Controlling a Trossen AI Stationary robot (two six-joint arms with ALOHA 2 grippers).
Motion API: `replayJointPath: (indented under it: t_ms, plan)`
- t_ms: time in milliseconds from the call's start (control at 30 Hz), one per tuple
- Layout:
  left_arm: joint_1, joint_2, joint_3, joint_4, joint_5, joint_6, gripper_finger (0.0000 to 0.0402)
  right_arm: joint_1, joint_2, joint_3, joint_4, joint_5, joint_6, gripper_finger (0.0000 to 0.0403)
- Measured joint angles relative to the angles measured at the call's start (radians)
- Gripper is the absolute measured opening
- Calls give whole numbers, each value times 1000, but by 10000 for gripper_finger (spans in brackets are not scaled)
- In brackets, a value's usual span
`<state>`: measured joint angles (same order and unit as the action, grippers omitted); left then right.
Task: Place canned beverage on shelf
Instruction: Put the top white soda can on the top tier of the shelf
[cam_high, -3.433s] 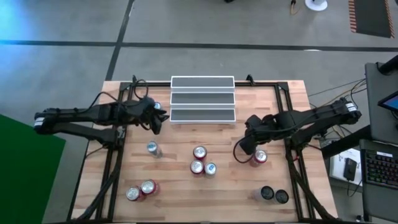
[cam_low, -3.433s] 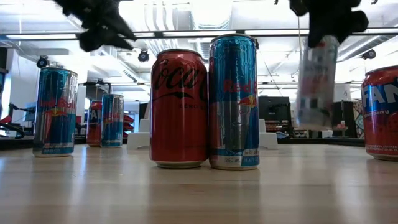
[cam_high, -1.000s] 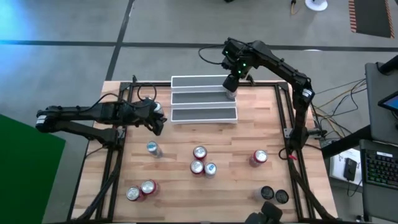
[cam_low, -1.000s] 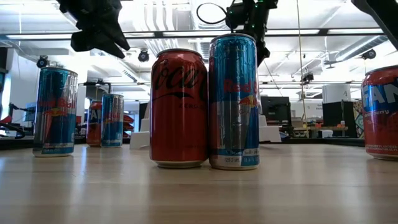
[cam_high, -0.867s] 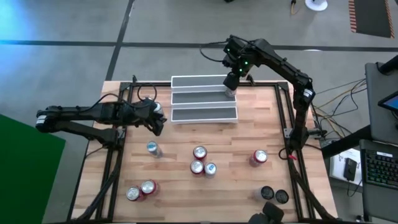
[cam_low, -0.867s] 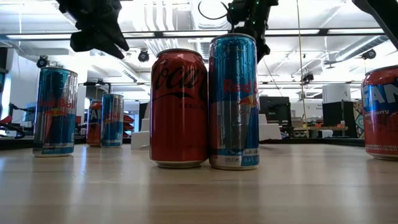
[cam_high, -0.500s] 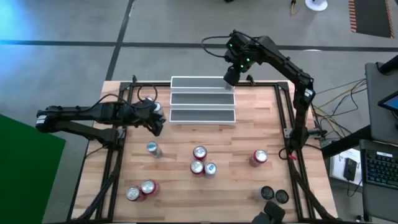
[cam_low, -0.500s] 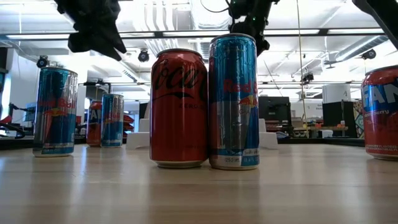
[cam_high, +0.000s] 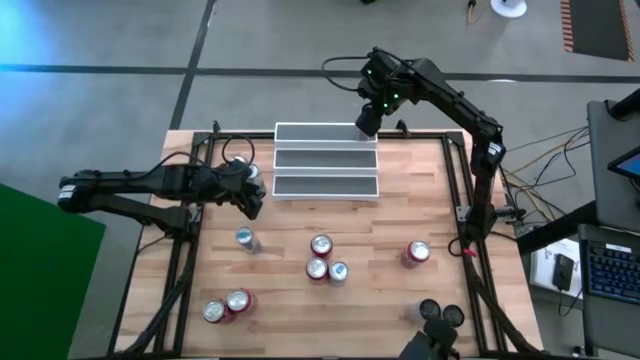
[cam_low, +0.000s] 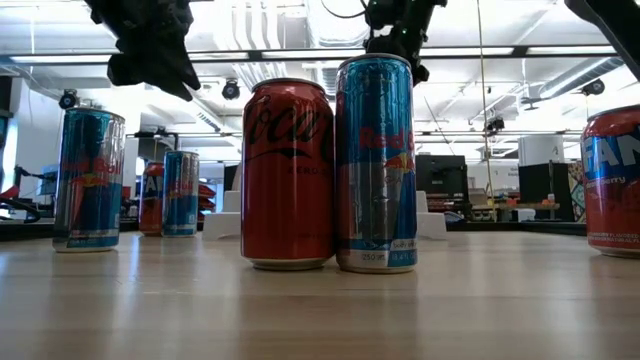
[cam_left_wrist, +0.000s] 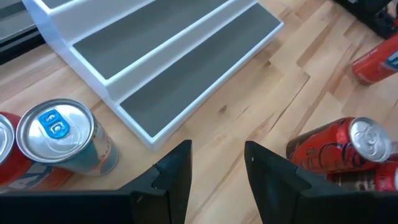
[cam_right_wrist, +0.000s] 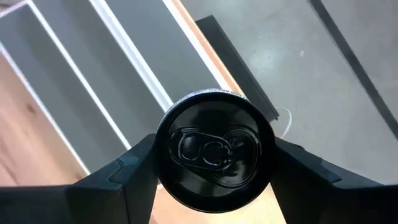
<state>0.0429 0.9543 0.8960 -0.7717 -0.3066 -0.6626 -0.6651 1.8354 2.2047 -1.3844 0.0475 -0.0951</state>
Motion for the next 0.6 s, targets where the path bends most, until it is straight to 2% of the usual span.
replayJointPath:
  t_ms: [600]
  plan:
    - [0,71,-8,-1,2,12,132,-5,26,2,9,3,-21,244]
